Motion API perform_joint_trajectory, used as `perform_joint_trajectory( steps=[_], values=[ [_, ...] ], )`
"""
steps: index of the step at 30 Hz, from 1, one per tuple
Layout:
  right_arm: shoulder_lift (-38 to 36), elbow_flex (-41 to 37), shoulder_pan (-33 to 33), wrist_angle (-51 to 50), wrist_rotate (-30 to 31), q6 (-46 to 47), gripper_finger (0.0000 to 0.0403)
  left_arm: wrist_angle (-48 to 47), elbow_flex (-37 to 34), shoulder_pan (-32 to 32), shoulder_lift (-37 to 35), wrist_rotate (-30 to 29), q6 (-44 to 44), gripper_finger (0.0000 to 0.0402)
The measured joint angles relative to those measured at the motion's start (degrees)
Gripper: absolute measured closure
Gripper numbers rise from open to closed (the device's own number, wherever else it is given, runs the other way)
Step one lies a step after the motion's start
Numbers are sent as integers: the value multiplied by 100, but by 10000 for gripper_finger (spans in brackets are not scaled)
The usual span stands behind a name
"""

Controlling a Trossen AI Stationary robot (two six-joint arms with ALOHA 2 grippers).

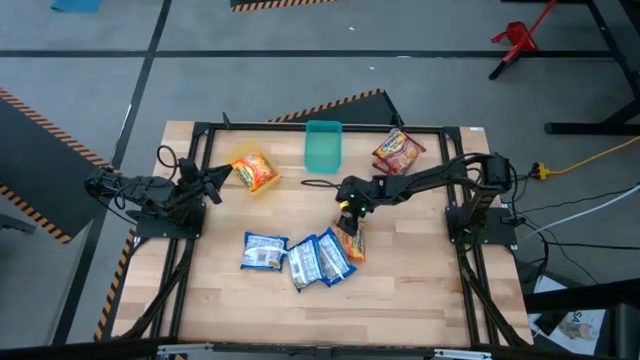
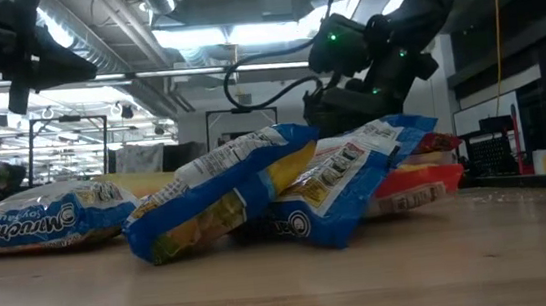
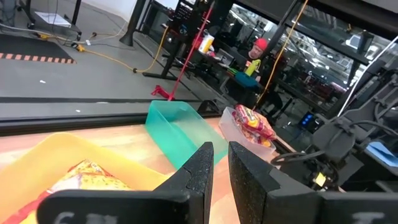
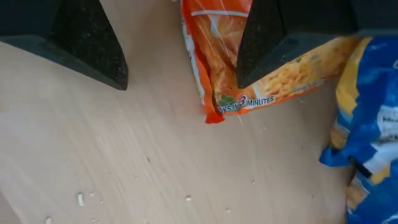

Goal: Sort Maruchan noodles
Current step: Put the orange noodle pack into the yellow bin

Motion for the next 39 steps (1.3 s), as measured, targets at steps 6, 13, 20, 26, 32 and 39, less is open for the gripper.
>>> perform_joint_trajectory(
  steps=[6,13,20,26,32,39],
  values=[
    [21,2,2,47,-80,33,164,-17,0,0,-1,3,2,357],
    [30,-3,12,31,-85,13,333,-46,0,1,0,12,2,357],
    [12,2,8,68,-8,-12,392,-64,0,2,0,149,4,357],
    [-96,444,-78,-133,369,-299,402,-86,0,1,-1,168,-13,357],
    [-119,1106,-279,-254,481,-757,403,-89,0,1,0,167,-17,357],
    [-119,1742,-531,-1338,464,-1268,395,-90,0,1,-1,167,-17,357]
  ],
)
